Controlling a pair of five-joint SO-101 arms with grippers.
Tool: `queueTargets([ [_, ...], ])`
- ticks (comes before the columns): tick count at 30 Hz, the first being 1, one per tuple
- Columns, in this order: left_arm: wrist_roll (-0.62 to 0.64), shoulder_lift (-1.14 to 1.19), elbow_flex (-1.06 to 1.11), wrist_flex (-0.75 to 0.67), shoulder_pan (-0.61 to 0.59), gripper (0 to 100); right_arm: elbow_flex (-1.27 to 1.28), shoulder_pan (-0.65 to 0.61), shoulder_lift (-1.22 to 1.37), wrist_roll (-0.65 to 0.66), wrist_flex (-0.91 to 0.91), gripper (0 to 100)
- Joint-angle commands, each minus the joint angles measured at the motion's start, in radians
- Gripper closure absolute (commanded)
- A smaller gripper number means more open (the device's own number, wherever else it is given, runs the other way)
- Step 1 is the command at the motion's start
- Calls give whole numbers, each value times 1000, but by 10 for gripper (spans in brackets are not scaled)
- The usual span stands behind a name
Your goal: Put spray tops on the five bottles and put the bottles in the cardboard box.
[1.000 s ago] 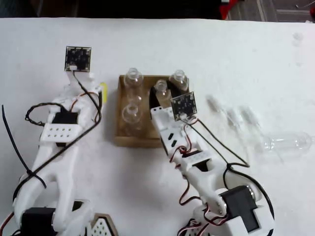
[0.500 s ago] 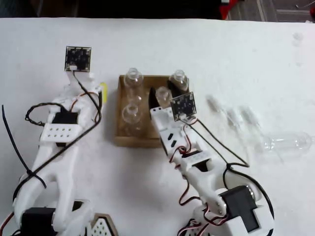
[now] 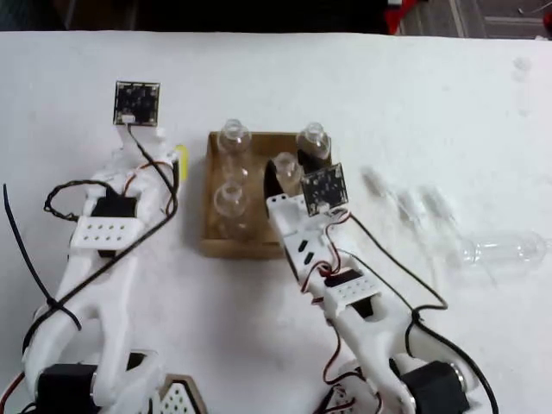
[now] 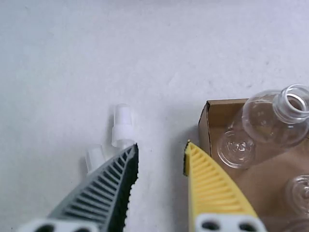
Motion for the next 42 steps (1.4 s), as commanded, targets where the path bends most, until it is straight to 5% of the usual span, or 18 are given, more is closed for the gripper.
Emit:
queueTargets([
  [1,3,-4,-14,-23,1,846,-8,-15,-44,-6,12,854],
  [6,3,-4,-12,-23,1,846,-11,-15,-44,-5,7,932],
  [31,3,-2,-14,-23,1,846,-103,-16,62,-12,5,937],
  [42,3,-2,-14,-23,1,846,-97,-38,62,-12,13,831],
])
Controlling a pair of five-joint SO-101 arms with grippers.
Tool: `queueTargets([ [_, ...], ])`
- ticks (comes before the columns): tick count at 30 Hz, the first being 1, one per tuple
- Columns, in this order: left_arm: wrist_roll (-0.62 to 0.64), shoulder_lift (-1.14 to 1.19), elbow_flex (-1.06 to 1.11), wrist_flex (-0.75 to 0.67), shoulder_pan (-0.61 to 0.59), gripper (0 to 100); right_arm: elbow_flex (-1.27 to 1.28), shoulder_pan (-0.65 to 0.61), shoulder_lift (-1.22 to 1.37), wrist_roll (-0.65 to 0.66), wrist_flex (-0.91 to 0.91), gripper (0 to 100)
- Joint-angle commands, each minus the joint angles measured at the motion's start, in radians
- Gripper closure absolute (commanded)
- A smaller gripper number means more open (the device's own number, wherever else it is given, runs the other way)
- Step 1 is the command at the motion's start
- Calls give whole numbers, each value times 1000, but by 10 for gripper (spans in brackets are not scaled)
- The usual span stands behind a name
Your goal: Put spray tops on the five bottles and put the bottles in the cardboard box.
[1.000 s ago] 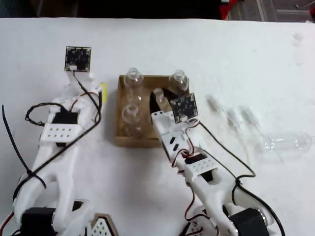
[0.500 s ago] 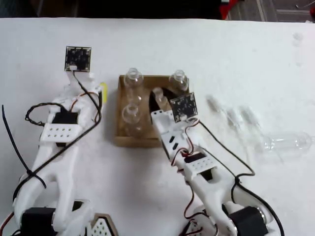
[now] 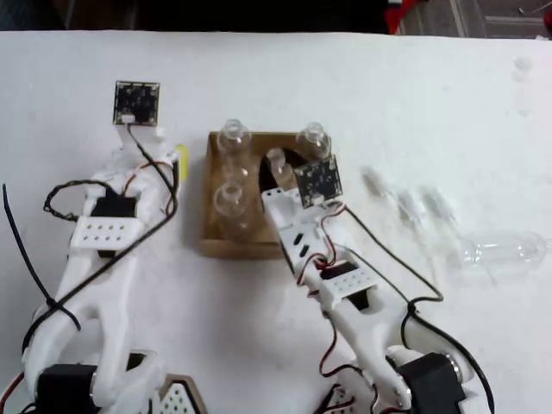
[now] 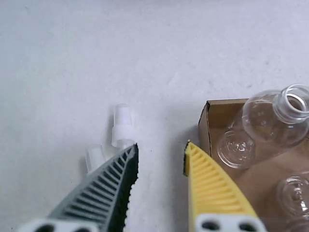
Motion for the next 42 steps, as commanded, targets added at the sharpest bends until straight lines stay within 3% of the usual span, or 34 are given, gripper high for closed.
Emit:
queueTargets([
  [1,3,-2,-14,-23,1,846,-29,-28,1,-12,1,837],
  [15,3,-7,-14,-23,1,846,-38,-28,-58,-12,-1,854],
  [18,3,-7,-14,-23,1,846,-25,-5,-165,-12,13,854],
  [24,3,-4,-14,-23,1,846,14,45,-453,-18,209,854],
  [29,3,-2,-14,-23,1,846,118,42,-697,-115,326,854],
  [42,2,-1,-8,-25,2,846,367,97,-1188,-117,335,854],
])
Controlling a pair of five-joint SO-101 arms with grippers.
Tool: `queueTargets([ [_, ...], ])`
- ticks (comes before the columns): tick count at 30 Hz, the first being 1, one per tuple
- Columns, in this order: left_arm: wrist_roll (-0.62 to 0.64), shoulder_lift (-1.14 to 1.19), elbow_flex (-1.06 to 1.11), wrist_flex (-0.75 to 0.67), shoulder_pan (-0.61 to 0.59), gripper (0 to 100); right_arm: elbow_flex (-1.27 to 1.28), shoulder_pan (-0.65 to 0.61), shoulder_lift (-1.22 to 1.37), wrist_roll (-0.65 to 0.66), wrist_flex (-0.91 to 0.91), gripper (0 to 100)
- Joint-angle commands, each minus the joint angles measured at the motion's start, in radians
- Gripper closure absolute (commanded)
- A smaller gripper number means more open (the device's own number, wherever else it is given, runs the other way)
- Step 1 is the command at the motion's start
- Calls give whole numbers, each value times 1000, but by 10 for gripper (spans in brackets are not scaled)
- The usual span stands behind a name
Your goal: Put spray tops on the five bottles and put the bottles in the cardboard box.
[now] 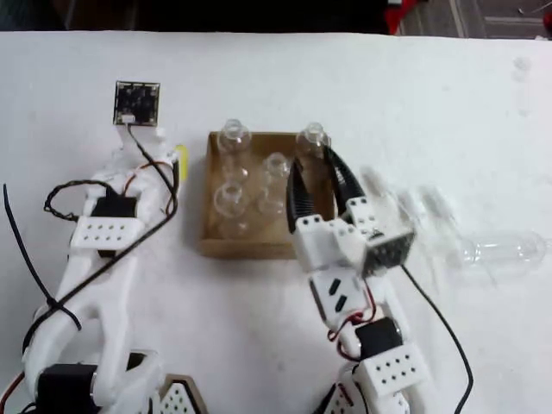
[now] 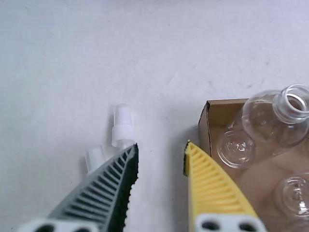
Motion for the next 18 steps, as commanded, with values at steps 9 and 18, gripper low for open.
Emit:
queueTargets([
  [9,2,1,-5,-52,2,846,83,288,-294,-149,-1,855],
  [18,2,1,-5,-52,2,846,80,650,-352,-339,8,854],
])
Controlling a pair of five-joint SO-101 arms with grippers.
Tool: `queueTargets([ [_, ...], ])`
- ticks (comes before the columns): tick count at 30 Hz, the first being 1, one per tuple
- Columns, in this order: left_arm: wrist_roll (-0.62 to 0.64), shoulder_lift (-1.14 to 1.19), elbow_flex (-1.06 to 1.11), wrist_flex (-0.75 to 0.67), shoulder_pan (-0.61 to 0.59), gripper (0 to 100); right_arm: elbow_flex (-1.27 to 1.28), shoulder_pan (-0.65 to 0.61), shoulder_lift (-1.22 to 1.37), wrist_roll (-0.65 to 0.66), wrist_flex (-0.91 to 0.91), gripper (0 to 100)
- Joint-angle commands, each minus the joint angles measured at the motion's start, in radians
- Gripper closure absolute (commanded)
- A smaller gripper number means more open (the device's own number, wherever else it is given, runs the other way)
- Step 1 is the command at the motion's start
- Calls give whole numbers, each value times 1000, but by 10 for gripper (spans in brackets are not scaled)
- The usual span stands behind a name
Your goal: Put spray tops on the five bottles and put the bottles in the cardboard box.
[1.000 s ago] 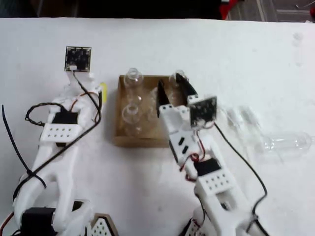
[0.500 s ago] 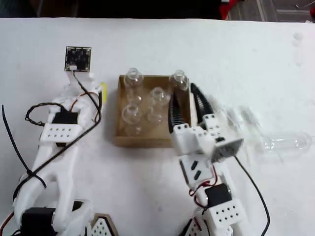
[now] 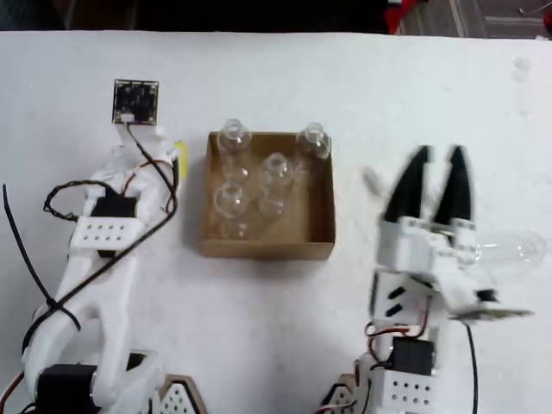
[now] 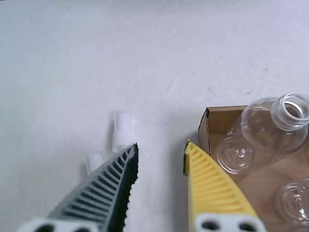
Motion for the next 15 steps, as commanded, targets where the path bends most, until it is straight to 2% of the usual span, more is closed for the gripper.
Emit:
queueTargets([
  [1,2,1,-5,-26,2,846,9,134,1,-38,27,854],
  [7,2,1,-3,-26,2,846,9,295,-1,-38,114,855],
  [13,2,1,-3,-26,2,846,6,326,-2,-38,113,861],
  [15,2,1,-3,-26,2,846,8,344,-1,-38,84,892],
])
